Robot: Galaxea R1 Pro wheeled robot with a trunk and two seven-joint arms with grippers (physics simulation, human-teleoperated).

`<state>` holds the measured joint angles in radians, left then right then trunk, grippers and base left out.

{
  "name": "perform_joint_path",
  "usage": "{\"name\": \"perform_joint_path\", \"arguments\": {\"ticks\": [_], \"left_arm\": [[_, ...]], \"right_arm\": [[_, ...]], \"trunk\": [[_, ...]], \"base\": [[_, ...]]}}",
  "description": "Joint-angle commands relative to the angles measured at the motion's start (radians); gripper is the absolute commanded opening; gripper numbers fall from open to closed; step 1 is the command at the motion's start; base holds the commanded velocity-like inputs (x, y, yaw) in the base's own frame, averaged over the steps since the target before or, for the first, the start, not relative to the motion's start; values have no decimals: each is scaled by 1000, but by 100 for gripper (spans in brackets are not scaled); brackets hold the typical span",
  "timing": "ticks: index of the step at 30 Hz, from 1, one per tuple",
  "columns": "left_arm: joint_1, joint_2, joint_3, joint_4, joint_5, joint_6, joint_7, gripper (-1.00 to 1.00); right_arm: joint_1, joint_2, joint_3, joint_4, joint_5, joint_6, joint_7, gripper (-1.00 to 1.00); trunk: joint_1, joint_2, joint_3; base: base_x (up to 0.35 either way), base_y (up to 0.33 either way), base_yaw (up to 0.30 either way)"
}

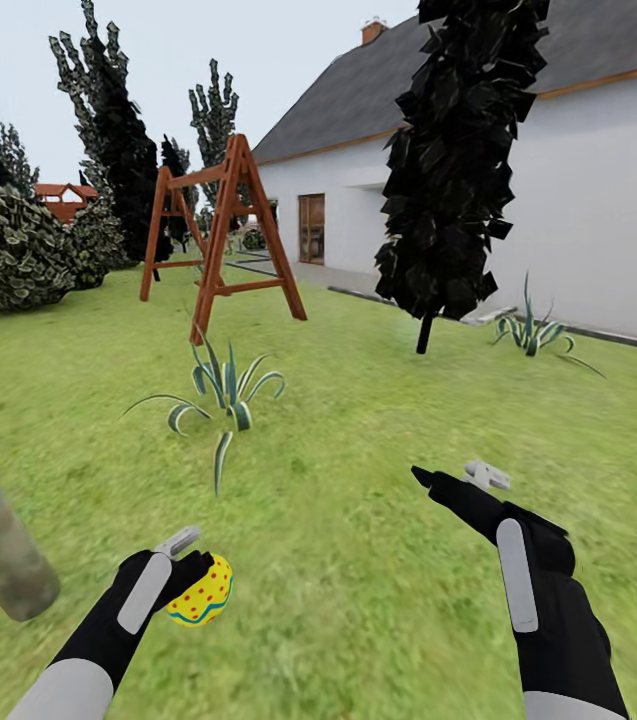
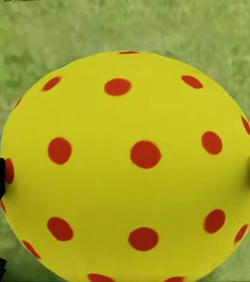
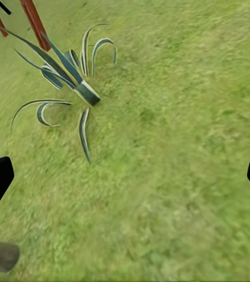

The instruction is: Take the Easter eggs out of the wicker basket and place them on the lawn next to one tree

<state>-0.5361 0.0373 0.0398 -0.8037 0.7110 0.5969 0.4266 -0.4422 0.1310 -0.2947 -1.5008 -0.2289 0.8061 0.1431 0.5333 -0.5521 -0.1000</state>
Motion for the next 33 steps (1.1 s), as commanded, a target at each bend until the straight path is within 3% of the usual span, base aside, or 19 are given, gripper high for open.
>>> {"name": "perform_joint_path", "arguments": {"ticks": [1, 23, 33], "left_arm": [[-1, 0, 0, -2, 10, 3, 9, -100], [-1, 0, 0, -2, 11, 3, 9, -100], [-1, 0, 0, -2, 11, 2, 9, -100]], "right_arm": [[-1, 1, -3, -1, 5, 5, 9, 100], [-1, 1, -4, -1, 5, 5, 9, 100], [-1, 1, -4, -1, 5, 5, 9, 100]], "trunk": [[1, -2, -2], [1, -2, 7], [1, -2, 8]], "base": [[282, -168, 227], [311, -127, 260], [290, -183, 39]]}}
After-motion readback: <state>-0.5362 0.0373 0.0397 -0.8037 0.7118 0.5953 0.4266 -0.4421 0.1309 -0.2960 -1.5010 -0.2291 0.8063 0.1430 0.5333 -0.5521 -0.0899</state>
